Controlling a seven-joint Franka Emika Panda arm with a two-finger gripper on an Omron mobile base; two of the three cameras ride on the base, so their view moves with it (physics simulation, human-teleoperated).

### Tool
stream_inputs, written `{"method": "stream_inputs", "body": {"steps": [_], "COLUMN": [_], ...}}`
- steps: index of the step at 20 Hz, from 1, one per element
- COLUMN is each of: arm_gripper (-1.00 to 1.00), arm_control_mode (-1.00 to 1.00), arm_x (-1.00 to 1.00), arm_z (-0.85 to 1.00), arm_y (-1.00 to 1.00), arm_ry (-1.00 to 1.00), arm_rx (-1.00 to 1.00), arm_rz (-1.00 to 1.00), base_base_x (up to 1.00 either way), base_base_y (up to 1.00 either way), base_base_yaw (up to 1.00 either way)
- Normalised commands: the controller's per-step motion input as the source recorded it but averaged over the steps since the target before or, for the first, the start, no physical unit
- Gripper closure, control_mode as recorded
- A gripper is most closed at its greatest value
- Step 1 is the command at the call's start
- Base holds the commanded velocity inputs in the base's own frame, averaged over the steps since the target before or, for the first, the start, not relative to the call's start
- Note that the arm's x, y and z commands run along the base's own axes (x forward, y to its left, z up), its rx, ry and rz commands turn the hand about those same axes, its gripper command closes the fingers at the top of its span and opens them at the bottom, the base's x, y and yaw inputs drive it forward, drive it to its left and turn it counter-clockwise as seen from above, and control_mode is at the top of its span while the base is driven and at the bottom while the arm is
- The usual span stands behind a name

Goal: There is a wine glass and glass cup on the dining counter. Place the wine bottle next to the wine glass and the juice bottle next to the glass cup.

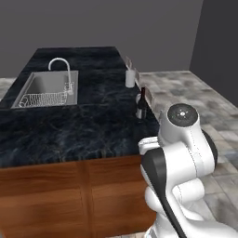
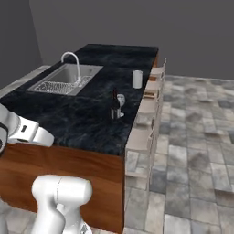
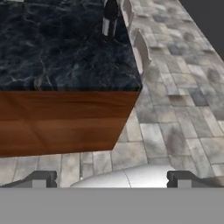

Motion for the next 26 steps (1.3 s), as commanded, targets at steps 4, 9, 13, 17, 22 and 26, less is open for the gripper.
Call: {"method": "stream_inputs", "body": {"steps": [4, 9, 13, 17, 22, 26], "arm_gripper": [-1.00, -1.00, -1.00, -1.00, -1.00, -1.00], "arm_control_mode": [1.00, 1.00, 1.00, 1.00, 1.00, 1.00], "arm_x": [0.00, 0.00, 0.00, 0.00, 0.00, 0.00], "arm_z": [0.00, 0.00, 0.00, 0.00, 0.00, 0.00], "arm_y": [0.00, 0.00, 0.00, 0.00, 0.00, 0.00], "arm_ry": [0.00, 0.00, 0.00, 0.00, 0.00, 0.00], "arm_rx": [0.00, 0.00, 0.00, 0.00, 0.00, 0.00], "arm_rz": [0.00, 0.00, 0.00, 0.00, 0.00, 0.00], "base_base_x": [-0.14, -0.01, -0.03, 0.03, 0.36, 0.80], "base_base_y": [0.48, 0.27, 0.11, 0.10, 0.09, 0.08], "base_base_yaw": [0.49, 0.88, 1.00, 0.92, 0.67, 0.26]}}
